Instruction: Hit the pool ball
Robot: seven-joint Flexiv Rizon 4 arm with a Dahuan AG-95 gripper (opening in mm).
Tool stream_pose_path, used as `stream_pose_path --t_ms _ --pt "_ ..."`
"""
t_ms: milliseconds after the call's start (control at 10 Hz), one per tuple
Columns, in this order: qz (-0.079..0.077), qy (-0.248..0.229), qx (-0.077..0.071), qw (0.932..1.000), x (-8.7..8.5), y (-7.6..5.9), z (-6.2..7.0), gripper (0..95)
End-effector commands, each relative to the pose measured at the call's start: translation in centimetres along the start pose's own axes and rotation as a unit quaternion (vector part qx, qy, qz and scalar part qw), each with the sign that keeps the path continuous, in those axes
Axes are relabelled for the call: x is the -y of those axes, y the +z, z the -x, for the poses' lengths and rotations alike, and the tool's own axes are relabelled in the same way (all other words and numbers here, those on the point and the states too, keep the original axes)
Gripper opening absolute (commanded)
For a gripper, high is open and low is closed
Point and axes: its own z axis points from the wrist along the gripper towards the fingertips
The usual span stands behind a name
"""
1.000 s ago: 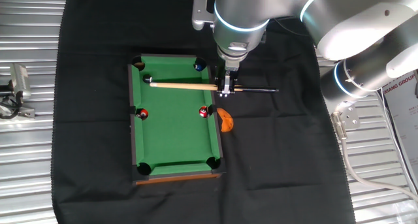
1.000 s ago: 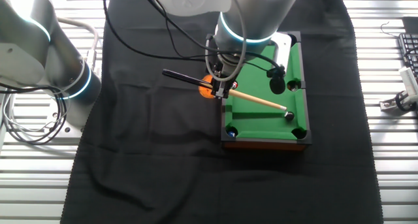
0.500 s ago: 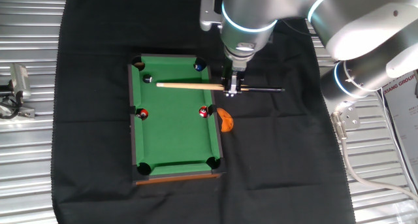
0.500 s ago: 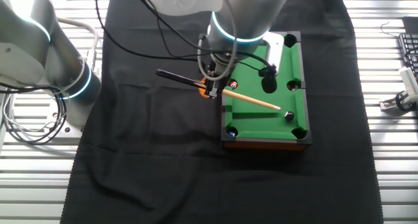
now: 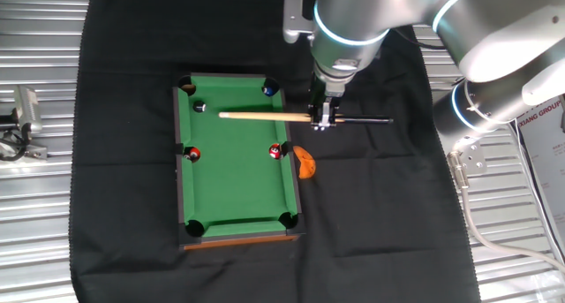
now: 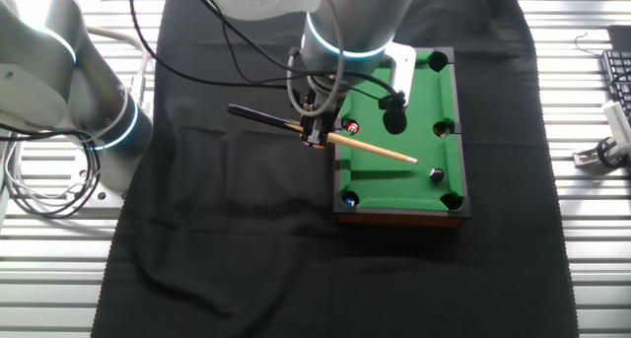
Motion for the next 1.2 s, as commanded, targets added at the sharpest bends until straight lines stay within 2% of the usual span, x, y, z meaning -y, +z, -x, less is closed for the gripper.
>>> stream_pose_path --t_ms 100,600,700,1100,1200 --pt "0.0 -0.007 0.006 1.0 -0.2 -0.1 0.1 0.0" --pt "-0.015 -0.028 0.031 0.999 -0.7 -0.9 0.4 0.0" --pt "-0.015 -0.033 0.04 0.9985 -0.8 -1.2 0.7 0.0" --pt "-0.022 -0.051 0.059 0.9968 -1.4 -2.2 2.1 0.0" --pt "-0.024 -0.055 0.064 0.9962 -1.9 -2.5 2.8 0.0"
